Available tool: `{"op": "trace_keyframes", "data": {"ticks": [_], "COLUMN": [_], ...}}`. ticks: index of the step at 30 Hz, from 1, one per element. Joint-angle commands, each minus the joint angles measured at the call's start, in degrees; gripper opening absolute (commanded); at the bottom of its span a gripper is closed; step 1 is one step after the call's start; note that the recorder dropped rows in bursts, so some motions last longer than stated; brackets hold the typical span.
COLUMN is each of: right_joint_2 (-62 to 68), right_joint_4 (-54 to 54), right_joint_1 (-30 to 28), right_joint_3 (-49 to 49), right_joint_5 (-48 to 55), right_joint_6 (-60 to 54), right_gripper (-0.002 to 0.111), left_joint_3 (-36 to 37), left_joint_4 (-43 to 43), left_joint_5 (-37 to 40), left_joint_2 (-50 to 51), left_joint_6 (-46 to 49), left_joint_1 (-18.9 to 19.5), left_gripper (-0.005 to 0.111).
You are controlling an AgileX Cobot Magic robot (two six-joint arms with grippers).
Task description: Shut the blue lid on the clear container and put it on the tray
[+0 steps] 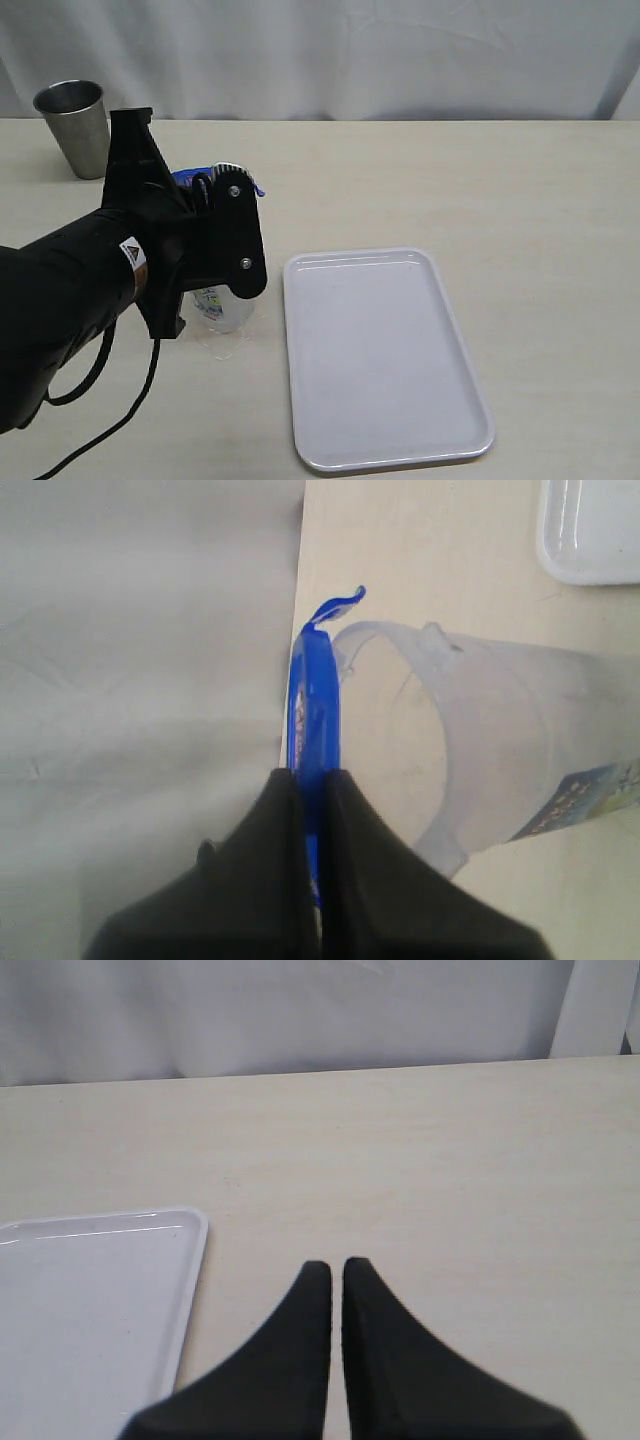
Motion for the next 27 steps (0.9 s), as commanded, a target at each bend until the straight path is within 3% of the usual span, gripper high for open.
{"op": "trace_keyframes", "data": {"ticks": [1,22,27], "right_joint_2": [-0.28,-0.28,-0.28], "right_joint_4": [0.13,0.13,0.13], "right_joint_1": [-0.02,-0.02,-0.02], "right_joint_3": [0.19,0.19,0.19], "right_joint_5": [-0.20,-0.20,-0.20], "right_joint_6": [0.12,0.12,0.12], "right_gripper": [0.004,0.004,0.004], "left_joint_3": [-0.28,-0.28,-0.28], "left_joint_4": [-2.06,-4.53,-4.35], "left_joint_5": [-1.14,-1.07,1.14], "left_joint_2": [-0.75,-0.76,-0.76], "left_joint_6": [-0.10,2.87,2.87], "left_joint_1": [-0.47,-0.58,-3.85], "left_gripper": [0.000,0.000,0.000]}}
